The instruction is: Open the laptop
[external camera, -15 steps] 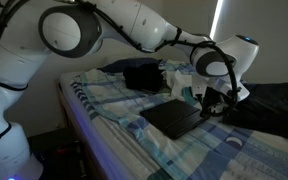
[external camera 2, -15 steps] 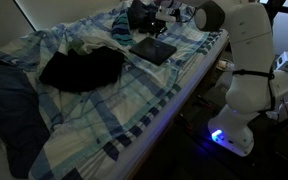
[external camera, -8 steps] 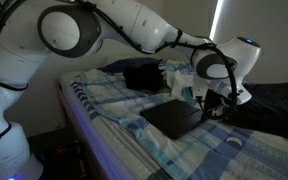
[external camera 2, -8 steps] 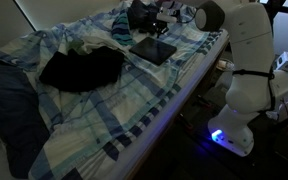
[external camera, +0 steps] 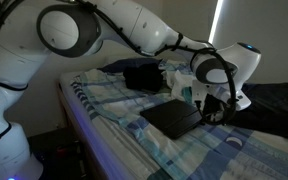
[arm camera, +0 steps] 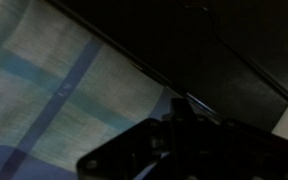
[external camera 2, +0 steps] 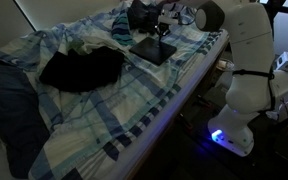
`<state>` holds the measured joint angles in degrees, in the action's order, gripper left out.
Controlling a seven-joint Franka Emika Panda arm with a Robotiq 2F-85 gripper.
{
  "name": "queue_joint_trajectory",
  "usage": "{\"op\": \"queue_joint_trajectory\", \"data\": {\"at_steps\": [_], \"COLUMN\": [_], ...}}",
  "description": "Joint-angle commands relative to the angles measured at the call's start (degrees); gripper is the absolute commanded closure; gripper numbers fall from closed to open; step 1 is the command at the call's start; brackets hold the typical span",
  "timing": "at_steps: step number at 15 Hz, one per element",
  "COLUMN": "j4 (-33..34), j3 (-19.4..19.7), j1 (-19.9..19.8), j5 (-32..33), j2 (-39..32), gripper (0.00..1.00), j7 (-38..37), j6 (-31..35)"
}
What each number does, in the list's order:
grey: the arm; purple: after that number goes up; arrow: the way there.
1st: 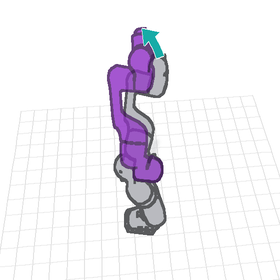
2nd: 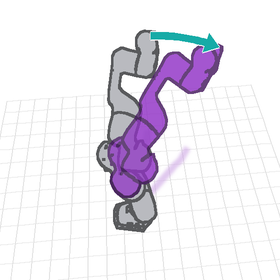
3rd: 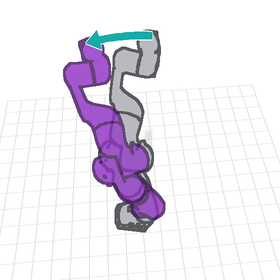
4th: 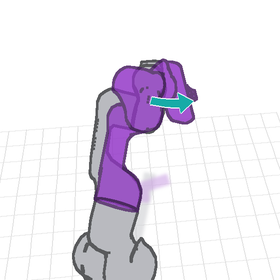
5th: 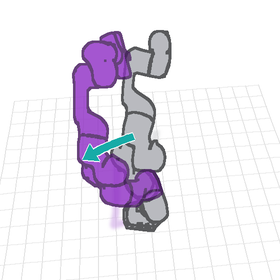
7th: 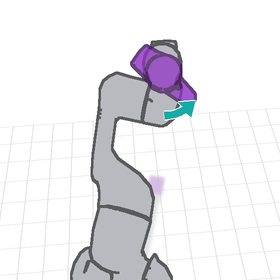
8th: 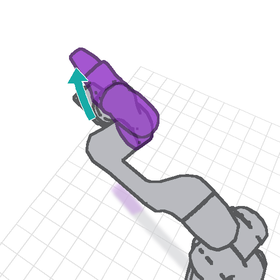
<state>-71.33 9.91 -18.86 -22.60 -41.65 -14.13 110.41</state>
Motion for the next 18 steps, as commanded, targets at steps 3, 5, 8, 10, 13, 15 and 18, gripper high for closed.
{"op": "queue_joint_trajectory", "data": {"at_steps": [3, 5, 8, 10, 13, 15, 18], "j4": [-4.09, -4.54, -5.04, -5.43, -5.76, -5.9, -5.97], "j3": [0.78, 0.77, 0.81, 0.87, 0.54, 0.39, 0.29], "j1": [1.3, 1.44, 1.75, 1.98, 2.03, 2.22, 2.46], "j5": [0.49, 0.48, 0.64, 0.59, -0.04, -0.13, -0.31], "j2": [2.23, 2.64, 3.12, 3.43, 3.78, 3.98, 4.22], "gripper": [1.0, 1.0, 1.0, 1.0, 1.0, 1.0, 1.0], "j7": [-1.83, -1.78, -1.73, -1.71, -1.42, -1.36, -1.28], "j6": [1.5, 1.79, 2.24, 2.49, 2.46, 2.49, 2.55]}}
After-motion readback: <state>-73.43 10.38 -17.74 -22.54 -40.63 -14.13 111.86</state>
